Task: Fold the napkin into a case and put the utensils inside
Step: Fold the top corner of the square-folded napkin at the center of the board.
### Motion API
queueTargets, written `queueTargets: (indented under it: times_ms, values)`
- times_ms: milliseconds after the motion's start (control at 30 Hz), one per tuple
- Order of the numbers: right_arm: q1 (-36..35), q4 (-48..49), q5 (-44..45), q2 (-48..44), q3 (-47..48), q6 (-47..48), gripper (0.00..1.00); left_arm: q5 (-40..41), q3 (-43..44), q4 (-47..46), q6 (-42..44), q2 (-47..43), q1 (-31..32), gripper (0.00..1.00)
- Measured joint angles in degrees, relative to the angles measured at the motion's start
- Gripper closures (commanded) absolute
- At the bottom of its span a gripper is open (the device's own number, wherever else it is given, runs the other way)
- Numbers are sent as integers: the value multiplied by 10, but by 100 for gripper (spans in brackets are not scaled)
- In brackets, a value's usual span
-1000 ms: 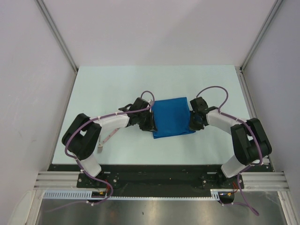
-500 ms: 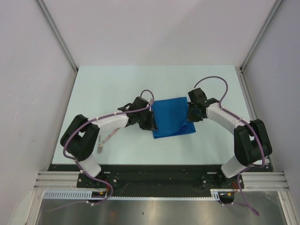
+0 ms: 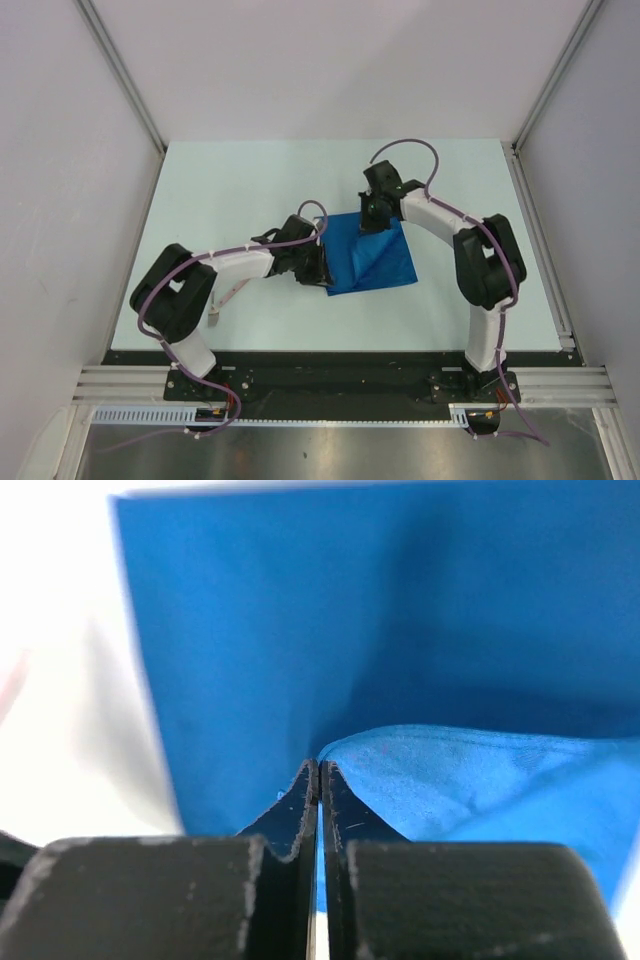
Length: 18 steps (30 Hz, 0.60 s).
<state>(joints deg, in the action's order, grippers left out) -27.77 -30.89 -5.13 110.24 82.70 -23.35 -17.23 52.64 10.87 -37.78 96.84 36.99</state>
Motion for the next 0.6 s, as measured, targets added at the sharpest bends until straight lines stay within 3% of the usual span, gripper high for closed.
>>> queueTargets:
  times_ms: [200,600]
  values:
    - [-13,12,-50,78,96,-6,100,0,-25,-15,-9,0,0,74]
    - [-15,35,-105,162,179,-13,100,0,-42,-43,-25,0,0,74]
